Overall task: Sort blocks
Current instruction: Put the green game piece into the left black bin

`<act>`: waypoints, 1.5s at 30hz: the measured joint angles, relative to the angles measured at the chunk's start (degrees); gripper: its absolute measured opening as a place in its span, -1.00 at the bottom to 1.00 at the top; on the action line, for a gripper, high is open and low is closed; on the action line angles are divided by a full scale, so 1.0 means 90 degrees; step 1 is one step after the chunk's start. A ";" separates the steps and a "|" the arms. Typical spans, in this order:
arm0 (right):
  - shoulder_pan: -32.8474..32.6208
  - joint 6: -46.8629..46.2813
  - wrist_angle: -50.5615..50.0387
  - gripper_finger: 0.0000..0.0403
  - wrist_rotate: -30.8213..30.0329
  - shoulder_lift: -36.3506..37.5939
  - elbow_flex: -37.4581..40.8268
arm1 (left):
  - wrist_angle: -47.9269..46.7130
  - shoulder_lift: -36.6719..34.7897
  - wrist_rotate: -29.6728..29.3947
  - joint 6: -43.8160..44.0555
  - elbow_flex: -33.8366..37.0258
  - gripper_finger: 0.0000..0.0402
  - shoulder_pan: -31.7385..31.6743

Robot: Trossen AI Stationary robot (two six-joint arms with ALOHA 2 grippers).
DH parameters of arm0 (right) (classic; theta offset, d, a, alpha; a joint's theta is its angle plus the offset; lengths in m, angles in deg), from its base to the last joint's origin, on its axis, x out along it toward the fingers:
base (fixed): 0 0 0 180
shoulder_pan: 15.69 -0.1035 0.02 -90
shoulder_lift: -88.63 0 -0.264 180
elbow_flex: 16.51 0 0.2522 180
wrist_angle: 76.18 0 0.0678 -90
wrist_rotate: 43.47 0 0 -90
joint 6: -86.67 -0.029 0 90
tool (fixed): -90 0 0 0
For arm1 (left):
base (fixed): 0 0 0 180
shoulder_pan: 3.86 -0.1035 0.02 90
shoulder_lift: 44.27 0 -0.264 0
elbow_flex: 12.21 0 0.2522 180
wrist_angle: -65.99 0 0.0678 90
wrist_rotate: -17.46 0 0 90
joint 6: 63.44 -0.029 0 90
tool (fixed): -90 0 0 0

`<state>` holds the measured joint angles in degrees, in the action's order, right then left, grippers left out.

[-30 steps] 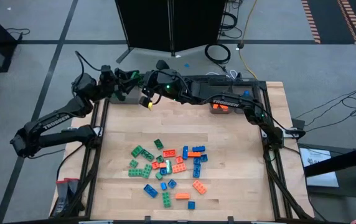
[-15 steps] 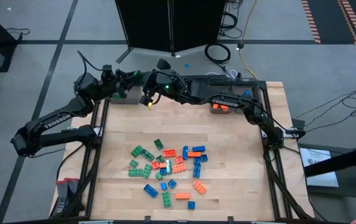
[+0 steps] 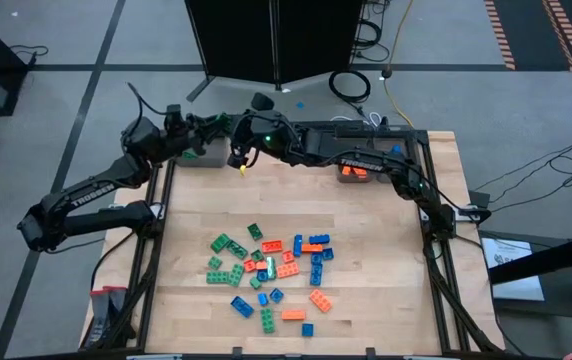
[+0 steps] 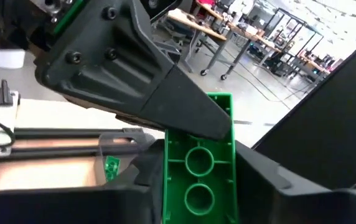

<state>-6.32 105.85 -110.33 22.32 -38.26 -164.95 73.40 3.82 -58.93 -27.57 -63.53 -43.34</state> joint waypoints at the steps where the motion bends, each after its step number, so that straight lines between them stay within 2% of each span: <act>1: -0.0004 -0.0016 -0.0061 -0.09 -0.0164 0.0000 0.0001 | -0.0062 0.0000 -0.0020 -0.0042 0.0000 -0.48 -0.0003; 5: -0.0010 -0.0091 -0.0291 0.55 -0.0880 0.0007 -0.0001 | -0.0169 -0.0011 -0.0281 -0.0171 -0.0002 -0.49 -0.0012; 7: -0.0005 -0.0239 -0.0493 0.74 -0.1266 0.0007 -0.0001 | -0.0288 -0.0010 -0.0503 -0.0340 -0.0002 -0.49 -0.0034; 9: -0.0005 -0.0258 -0.0894 0.82 -0.1571 0.0020 -0.0001 | -0.0483 -0.0019 -0.0901 -0.0619 -0.0002 -0.49 -0.0117; 12: -0.0006 -0.0401 -0.1493 0.82 -0.1658 0.0064 -0.0001 | -0.1172 -0.0020 -0.1762 -0.1139 -0.0005 -0.49 -0.0259; 16: -0.0028 -0.0727 -0.2273 0.72 -0.1632 0.0166 -0.0001 | -0.2193 0.0153 -0.2937 -0.1678 -0.0005 -0.49 -0.0474; 21: -0.0103 -0.0796 -0.2607 0.62 -0.1626 0.0293 -0.0001 | -0.2646 0.0667 -0.3584 -0.2015 0.0181 -0.49 -0.0788; 27: -0.0191 -0.0796 -0.2771 0.60 -0.1606 0.0417 -0.0004 | -0.2461 0.1499 -0.3675 -0.2028 0.0465 -0.48 -0.1135; 34: -0.0213 -0.1068 -0.3557 0.60 -0.1490 0.0464 -0.0004 | -0.2556 0.2100 -0.3544 -0.2148 0.0563 -0.48 -0.1222; 39: -0.0214 -0.1605 -0.4118 0.60 -0.0438 0.0500 -0.0004 | -0.2505 0.2140 -0.2800 -0.2708 0.0566 -0.42 -0.1224; 45: -0.0304 -0.2013 -0.4727 0.60 0.1196 0.0511 -0.0004 | -0.2646 0.2135 -0.2724 -0.3198 0.0566 -0.11 -0.1226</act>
<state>-9.05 87.73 -152.88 33.08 -33.66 -164.99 49.58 23.04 -83.45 -56.35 -58.44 -54.38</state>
